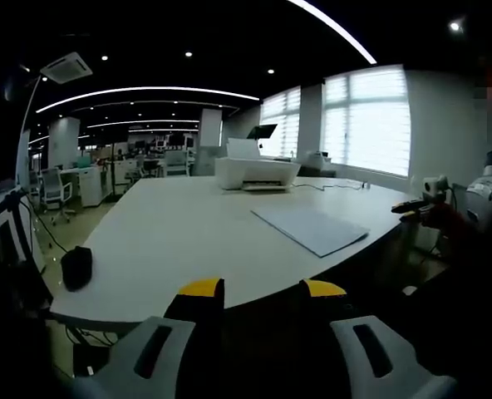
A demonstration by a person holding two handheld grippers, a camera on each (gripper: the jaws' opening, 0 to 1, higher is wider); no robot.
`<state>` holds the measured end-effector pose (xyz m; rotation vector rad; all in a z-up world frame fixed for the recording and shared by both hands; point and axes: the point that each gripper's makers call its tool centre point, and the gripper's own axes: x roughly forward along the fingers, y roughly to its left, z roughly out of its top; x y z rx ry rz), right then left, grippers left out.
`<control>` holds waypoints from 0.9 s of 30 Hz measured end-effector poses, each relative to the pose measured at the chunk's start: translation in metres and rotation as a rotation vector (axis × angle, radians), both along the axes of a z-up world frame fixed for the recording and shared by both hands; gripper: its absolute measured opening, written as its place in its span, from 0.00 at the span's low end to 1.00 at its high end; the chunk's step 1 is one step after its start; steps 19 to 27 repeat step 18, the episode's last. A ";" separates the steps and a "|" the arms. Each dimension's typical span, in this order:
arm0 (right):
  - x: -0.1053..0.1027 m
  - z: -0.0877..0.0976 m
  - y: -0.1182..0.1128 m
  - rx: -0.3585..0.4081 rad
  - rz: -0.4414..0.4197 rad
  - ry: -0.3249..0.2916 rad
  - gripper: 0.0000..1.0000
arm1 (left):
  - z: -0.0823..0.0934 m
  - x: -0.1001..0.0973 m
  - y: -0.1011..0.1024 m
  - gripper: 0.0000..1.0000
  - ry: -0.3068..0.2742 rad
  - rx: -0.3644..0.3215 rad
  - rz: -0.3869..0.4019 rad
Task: Organize the stack of printing papers by aligning and flattening the scattered papers on the table
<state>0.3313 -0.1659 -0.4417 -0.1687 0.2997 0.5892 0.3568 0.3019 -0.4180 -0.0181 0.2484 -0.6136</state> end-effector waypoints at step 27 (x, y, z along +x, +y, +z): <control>-0.002 0.005 -0.001 0.003 -0.013 -0.023 0.31 | -0.001 -0.004 0.001 0.41 -0.013 0.000 0.001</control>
